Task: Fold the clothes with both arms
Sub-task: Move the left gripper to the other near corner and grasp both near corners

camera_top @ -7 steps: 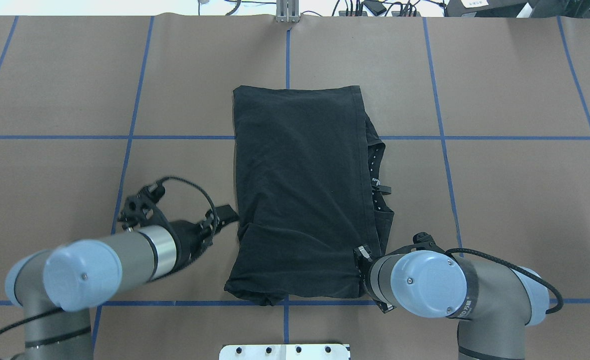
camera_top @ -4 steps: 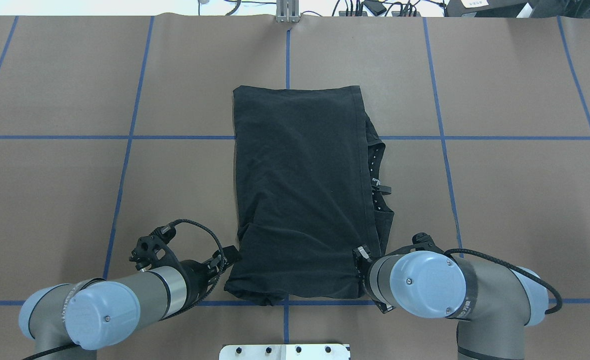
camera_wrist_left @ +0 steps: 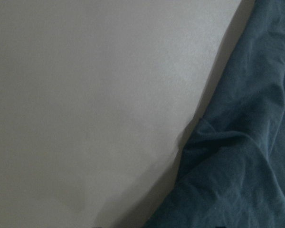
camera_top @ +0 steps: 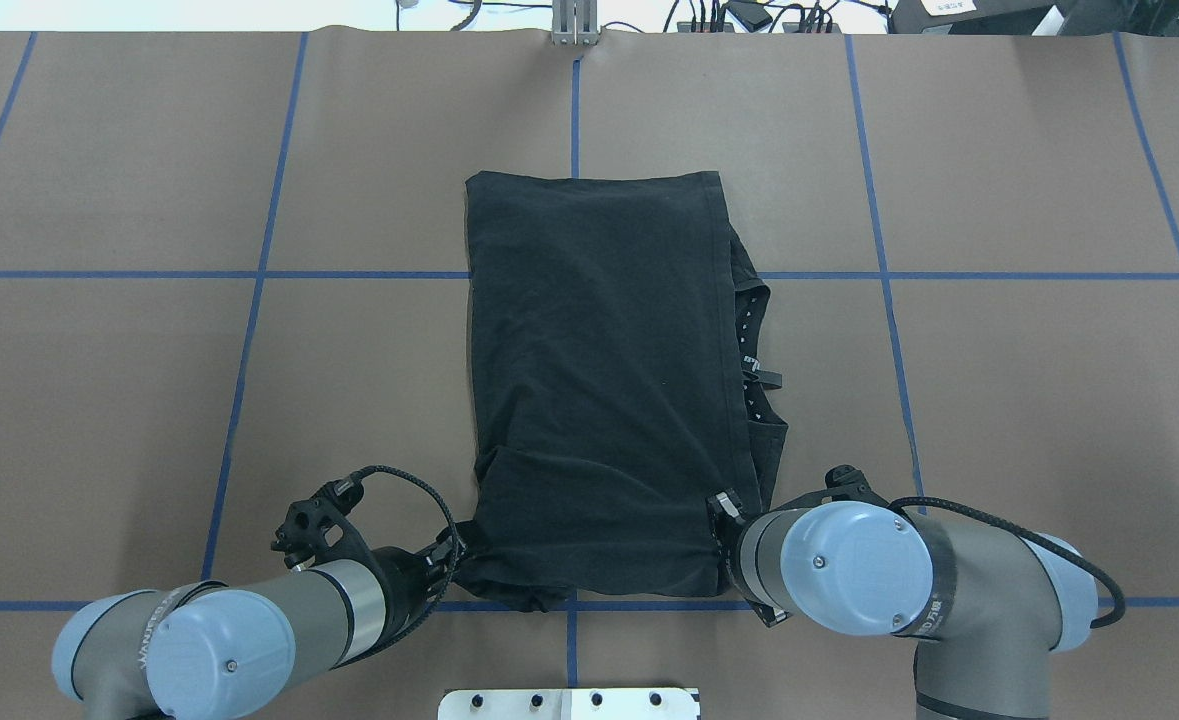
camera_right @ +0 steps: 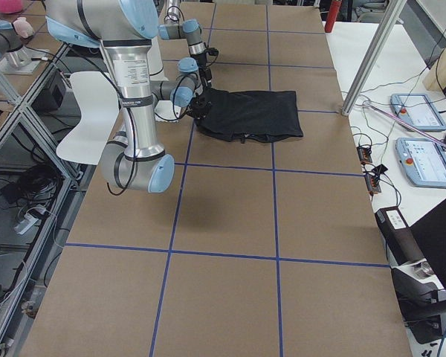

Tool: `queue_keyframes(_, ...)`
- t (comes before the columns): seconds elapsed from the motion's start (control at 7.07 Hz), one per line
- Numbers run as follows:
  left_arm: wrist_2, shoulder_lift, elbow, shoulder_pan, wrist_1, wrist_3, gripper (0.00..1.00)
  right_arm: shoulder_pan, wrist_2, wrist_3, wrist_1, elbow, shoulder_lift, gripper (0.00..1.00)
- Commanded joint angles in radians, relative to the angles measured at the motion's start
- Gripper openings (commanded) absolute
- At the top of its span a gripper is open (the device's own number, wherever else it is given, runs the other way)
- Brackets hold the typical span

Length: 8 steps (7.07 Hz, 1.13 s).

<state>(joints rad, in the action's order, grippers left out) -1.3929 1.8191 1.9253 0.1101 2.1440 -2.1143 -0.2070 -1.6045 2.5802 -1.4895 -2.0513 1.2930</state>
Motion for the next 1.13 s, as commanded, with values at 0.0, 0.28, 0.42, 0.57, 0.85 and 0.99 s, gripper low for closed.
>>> queue_keyframes(0.0,0.000,0.003,-0.006,-0.023,0.001,-0.029,0.36,-0.002,0.000,-0.002,0.000,-0.009,0.000,0.00)
queue_keyframes(0.28,-0.002,0.003,0.012,-0.021,0.002,-0.029,0.00,-0.002,0.000,-0.003,0.000,-0.009,0.003,0.00)
queue_keyframes(0.42,0.000,0.002,0.046,-0.017,0.002,-0.029,0.00,-0.002,0.000,-0.006,0.000,-0.012,0.009,0.00)
queue_keyframes(0.57,-0.002,-0.001,0.069,-0.014,0.002,-0.029,0.00,-0.002,0.000,-0.008,0.002,-0.012,0.011,0.00)
queue_keyframes(0.85,0.000,-0.027,0.138,-0.010,0.001,-0.029,0.00,-0.003,0.000,-0.006,0.000,-0.050,0.034,0.00)
queue_keyframes(0.99,0.000,-0.035,0.173,-0.020,-0.001,-0.030,0.00,-0.002,-0.006,-0.002,0.000,-0.087,0.060,0.00)
